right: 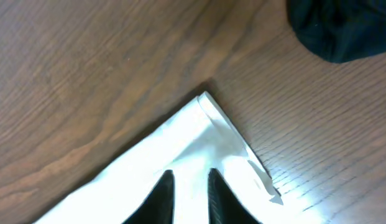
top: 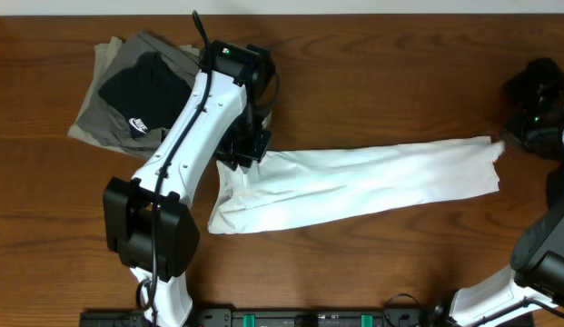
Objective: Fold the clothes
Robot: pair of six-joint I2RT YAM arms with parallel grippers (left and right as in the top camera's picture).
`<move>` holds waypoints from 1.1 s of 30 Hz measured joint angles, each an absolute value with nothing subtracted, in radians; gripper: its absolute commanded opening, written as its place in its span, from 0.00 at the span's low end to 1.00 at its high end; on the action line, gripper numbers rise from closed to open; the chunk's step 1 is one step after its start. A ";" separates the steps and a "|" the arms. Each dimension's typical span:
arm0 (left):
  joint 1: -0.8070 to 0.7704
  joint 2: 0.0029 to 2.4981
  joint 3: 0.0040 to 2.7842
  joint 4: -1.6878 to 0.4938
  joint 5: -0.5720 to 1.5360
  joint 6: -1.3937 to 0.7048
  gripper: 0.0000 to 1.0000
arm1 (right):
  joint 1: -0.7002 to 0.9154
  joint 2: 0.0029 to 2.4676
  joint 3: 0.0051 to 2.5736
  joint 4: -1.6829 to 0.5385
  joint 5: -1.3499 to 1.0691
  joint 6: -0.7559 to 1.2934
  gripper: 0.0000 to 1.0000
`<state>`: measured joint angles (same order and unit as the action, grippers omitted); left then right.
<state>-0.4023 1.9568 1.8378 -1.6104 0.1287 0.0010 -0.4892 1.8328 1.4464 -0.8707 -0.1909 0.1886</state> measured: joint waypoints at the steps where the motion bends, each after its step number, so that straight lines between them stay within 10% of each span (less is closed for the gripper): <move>1: -0.402 1.957 1.837 -1.611 0.131 -0.002 0.35 | -0.489 1.833 1.446 -0.865 -0.188 0.188 0.37; 8: -0.402 1.957 1.837 -1.609 0.136 0.000 0.39 | -0.490 1.834 1.446 -0.799 -0.177 0.147 0.79; 33: -0.264 1.727 1.827 -1.423 0.150 -0.065 0.45 | -0.572 2.036 1.447 -0.928 -0.309 -0.330 0.63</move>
